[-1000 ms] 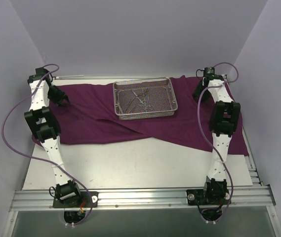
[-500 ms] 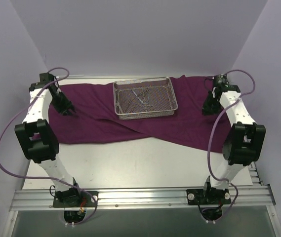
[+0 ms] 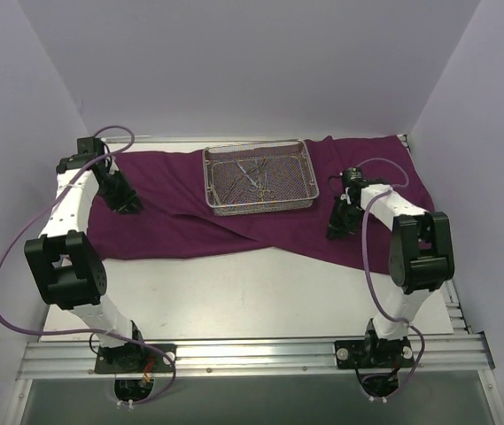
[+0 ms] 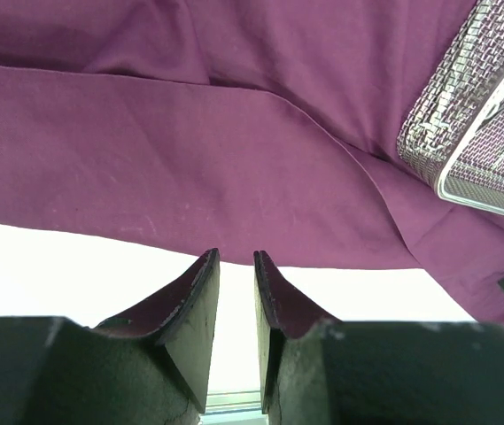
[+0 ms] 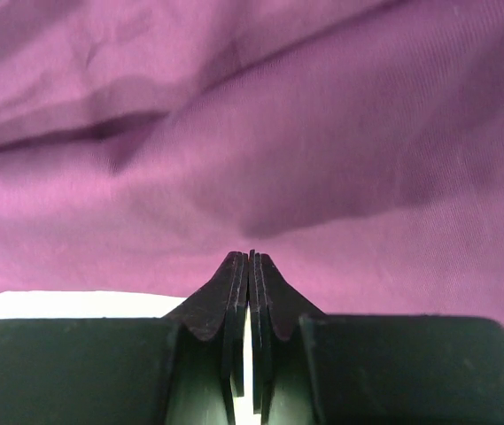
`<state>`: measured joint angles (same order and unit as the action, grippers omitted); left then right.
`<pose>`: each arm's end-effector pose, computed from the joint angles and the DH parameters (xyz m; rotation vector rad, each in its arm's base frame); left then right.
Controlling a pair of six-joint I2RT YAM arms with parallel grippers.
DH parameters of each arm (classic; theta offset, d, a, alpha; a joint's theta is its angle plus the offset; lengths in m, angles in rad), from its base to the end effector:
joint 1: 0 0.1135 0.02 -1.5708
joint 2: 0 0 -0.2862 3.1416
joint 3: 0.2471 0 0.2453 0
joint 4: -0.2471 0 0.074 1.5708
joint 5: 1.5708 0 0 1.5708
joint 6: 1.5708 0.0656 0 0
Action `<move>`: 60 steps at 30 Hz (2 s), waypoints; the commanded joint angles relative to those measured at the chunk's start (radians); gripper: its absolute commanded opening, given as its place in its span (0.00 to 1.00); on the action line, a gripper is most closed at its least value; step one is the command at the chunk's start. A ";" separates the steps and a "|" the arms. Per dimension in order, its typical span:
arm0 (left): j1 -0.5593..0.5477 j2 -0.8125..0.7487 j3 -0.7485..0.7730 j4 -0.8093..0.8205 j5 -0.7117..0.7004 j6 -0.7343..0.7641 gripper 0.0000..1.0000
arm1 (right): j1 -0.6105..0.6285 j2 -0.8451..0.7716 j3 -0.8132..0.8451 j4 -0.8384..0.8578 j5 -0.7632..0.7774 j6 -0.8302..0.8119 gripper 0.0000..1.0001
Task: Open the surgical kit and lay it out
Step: Smooth out the surgical kit at the center of the board.
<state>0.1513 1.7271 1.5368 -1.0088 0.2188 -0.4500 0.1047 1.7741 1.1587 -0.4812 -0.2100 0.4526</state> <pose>0.3576 0.0401 0.2815 -0.7691 2.6745 -0.3801 0.3663 0.0522 0.1826 0.4007 2.6783 0.4542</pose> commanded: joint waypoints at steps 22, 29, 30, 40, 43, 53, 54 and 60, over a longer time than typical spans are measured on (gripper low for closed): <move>0.004 -0.049 -0.004 -0.020 -0.061 0.053 0.31 | 0.049 -0.208 -0.085 -0.451 0.312 0.128 0.00; 0.016 -0.040 0.049 -0.051 -0.128 0.050 0.32 | 0.174 -0.036 0.367 -0.324 0.040 -0.110 0.01; 0.019 -0.040 0.054 -0.053 -0.137 0.045 0.32 | 0.196 -0.001 0.456 -0.315 -0.015 -0.159 0.06; 0.097 -0.086 0.051 -0.142 -0.263 -0.002 0.61 | 0.464 0.310 0.844 -0.194 -0.118 -0.213 0.54; 0.142 -0.096 0.039 -0.146 -0.297 -0.032 0.72 | 0.474 0.297 0.834 -0.128 -0.131 -0.158 0.54; 0.171 0.172 0.281 -0.181 -0.139 -0.038 0.76 | 0.438 0.145 0.598 -0.154 -0.040 -0.143 0.57; 0.156 0.186 0.298 -0.182 -0.125 -0.044 0.76 | 0.432 0.130 0.581 -0.146 -0.035 -0.138 0.57; 0.053 0.275 0.361 -0.195 -0.088 -0.110 0.76 | 0.380 0.013 0.431 -0.086 -0.017 -0.080 0.57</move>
<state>0.2443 1.9896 1.8420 -1.1713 0.0834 -0.5083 0.5022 1.8885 1.6249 -0.5915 -0.2569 0.3386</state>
